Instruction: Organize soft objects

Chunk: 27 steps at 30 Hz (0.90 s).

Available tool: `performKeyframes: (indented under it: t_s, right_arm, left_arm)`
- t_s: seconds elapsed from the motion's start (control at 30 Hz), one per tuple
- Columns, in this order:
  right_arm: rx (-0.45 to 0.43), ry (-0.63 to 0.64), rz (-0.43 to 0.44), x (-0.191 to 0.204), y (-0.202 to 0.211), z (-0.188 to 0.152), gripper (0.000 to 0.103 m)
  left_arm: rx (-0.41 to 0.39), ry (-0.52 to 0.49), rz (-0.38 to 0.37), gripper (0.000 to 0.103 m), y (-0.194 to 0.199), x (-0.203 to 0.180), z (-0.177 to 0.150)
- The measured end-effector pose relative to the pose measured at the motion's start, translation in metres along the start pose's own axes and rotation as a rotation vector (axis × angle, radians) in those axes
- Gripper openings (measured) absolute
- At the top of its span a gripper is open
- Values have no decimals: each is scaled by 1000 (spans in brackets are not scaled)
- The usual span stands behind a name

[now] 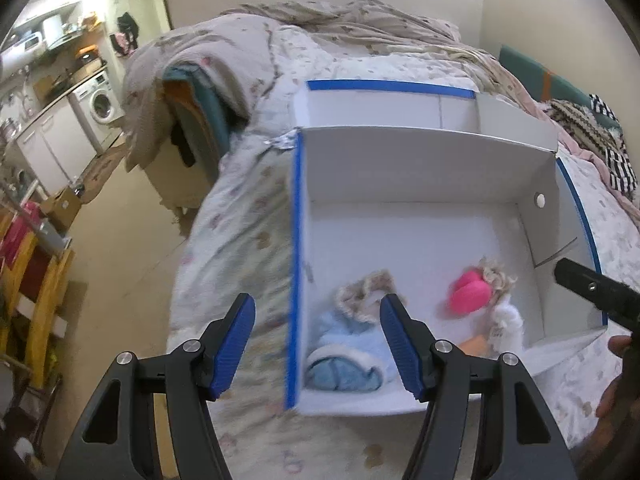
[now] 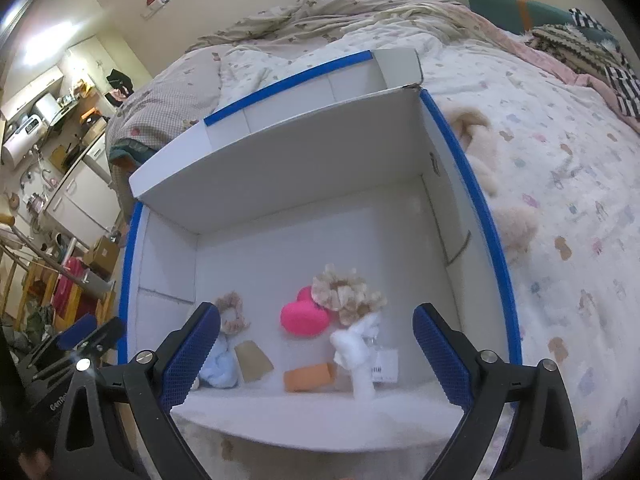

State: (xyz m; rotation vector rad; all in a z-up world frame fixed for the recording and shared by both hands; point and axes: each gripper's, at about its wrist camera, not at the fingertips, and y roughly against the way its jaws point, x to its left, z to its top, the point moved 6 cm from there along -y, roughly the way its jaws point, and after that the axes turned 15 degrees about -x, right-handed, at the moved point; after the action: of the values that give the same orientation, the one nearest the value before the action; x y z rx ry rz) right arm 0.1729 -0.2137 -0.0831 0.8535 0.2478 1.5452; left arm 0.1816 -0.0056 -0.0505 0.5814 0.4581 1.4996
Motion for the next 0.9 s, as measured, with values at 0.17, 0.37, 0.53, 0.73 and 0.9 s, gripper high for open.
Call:
performKeyframes:
  t_s: [0.17,0.37,0.53,0.73,0.9]
  right_arm:
    - [20,27,2,5,17,-13,103]
    - [54,39,11,5,38,-39,103]
    - [55,85,-3,10,55,-57,103]
    - [-38,146,-32,19,72,-55,103]
    - [-181,166,-12,29,83,-39,103]
  left_arm:
    - [52,59,22,62,14,26,-21]
    - [106,128,-5,62,33,36,-45]
    - [86,135,-15,62,54,36,-54]
    - [0,145,-31,62,72,33,-49]
    - [-113,108,10,74,84,31,-39]
